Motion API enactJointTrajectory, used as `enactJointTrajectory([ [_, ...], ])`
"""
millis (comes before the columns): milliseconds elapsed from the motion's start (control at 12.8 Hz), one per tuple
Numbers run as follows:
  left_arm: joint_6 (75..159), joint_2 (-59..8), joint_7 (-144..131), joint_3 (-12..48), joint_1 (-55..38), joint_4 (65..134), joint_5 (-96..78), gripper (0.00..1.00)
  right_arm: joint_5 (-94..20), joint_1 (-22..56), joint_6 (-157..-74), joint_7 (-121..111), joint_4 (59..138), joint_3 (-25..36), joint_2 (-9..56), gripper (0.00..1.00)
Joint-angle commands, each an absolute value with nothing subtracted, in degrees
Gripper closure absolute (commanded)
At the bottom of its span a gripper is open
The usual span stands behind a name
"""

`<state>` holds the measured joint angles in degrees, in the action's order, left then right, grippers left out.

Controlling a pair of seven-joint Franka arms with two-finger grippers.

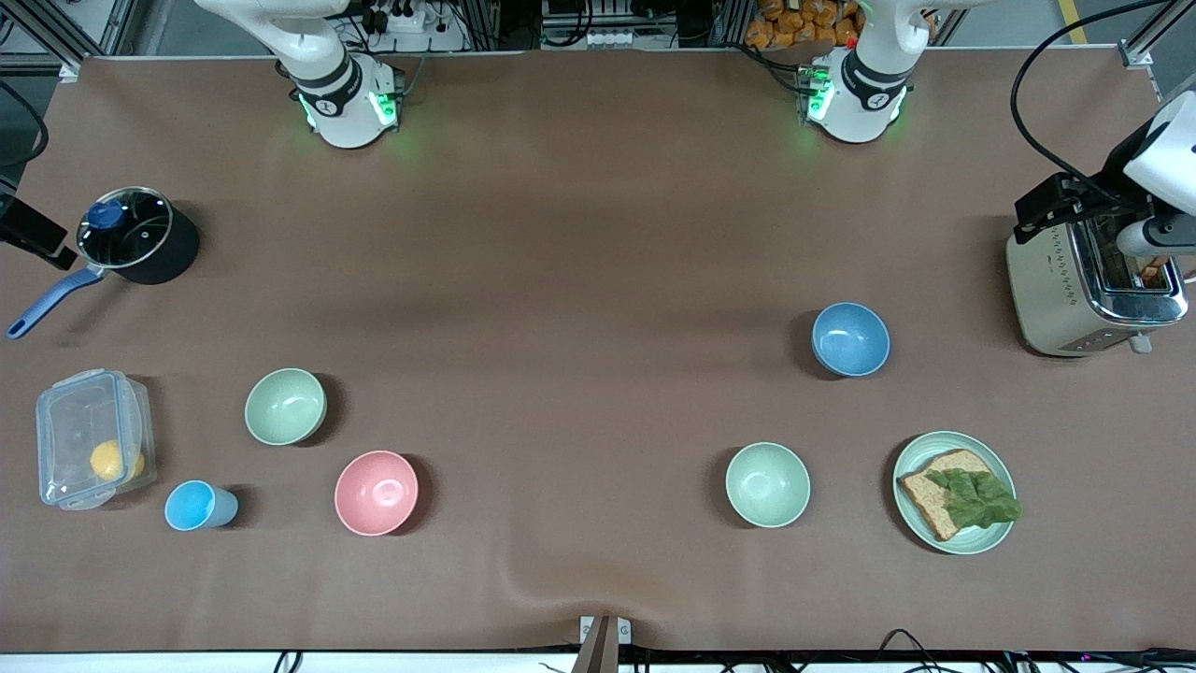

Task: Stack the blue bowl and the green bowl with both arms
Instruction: 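Reach the right gripper to the green bowl while the left gripper reaches the blue bowl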

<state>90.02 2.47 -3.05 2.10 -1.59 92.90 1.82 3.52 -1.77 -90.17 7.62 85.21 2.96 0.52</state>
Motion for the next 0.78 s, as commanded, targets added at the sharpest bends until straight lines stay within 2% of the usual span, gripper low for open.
enactJointTrajectory([
  [0,90.09,2.29,-3.87,2.20,-1.32,92.29,1.41,0.00,4.13,-2.37,-89.47,8.44,84.64,2.46,0.35,0.00],
  [312,90.17,0.10,-3.52,2.20,-1.49,91.58,1.67,0.00,4.13,-2.37,-89.47,8.44,84.64,2.46,0.35,0.00],
  [703,93.95,-7.63,-4.13,2.28,-1.41,92.28,1.50,0.00,4.66,-2.03,-89.47,8.44,84.29,2.37,0.79,0.00],
])
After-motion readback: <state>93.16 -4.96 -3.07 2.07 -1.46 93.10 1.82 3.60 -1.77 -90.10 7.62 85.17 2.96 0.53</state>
